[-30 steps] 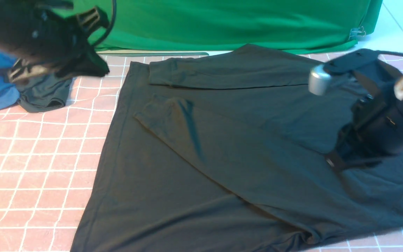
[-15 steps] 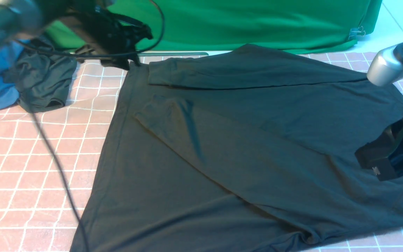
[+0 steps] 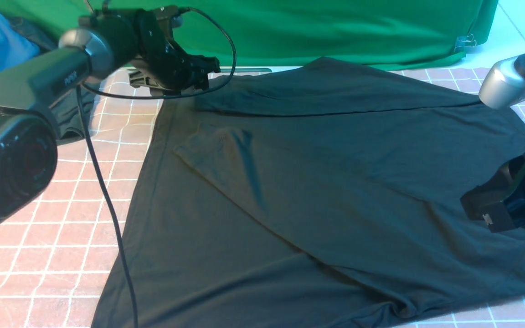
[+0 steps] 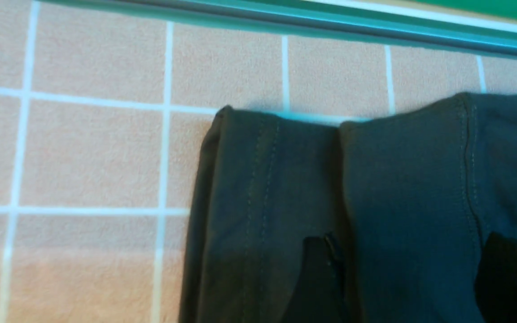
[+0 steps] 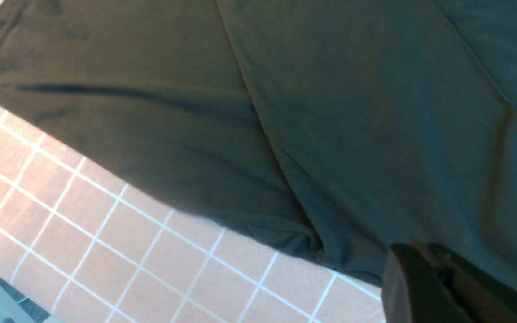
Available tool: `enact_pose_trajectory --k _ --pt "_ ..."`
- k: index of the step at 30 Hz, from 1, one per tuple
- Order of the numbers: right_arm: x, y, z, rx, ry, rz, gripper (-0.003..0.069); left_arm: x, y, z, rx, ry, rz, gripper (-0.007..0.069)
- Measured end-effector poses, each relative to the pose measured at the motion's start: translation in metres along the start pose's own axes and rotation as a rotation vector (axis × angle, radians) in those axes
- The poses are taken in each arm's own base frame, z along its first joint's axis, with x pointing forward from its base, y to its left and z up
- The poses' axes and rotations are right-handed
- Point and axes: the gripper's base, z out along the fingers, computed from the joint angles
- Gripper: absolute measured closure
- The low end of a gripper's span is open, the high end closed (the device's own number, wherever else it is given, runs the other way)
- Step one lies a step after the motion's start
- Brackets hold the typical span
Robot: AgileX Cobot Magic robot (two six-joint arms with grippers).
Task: Fold a long-sleeved shirt over a pink coffee tablecloth.
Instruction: 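Grab the top left corner of the dark shirt with the left gripper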
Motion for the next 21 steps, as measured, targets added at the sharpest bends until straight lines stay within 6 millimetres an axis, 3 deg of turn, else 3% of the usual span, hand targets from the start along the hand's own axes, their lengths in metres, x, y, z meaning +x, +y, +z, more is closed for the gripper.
enact_pose_trajectory --k 7,10,14,21 --pt "-0.001 0.000 0.000 0.000 -0.012 0.004 0.0620 0.007 0.000 0.012 0.016 0.015 -0.028 0.0164" --pt "-0.001 0.000 0.000 0.001 -0.014 0.004 0.0620 0.012 0.001 0.019 0.014 0.030 -0.027 0.0204" --pt "-0.001 0.000 0.000 0.001 -0.014 0.004 0.0620 0.015 0.001 0.023 0.016 0.038 0.017 0.0296" --pt "-0.001 0.000 0.000 0.001 -0.015 0.004 0.0615 0.017 0.000 0.025 0.041 0.044 0.086 0.0563"
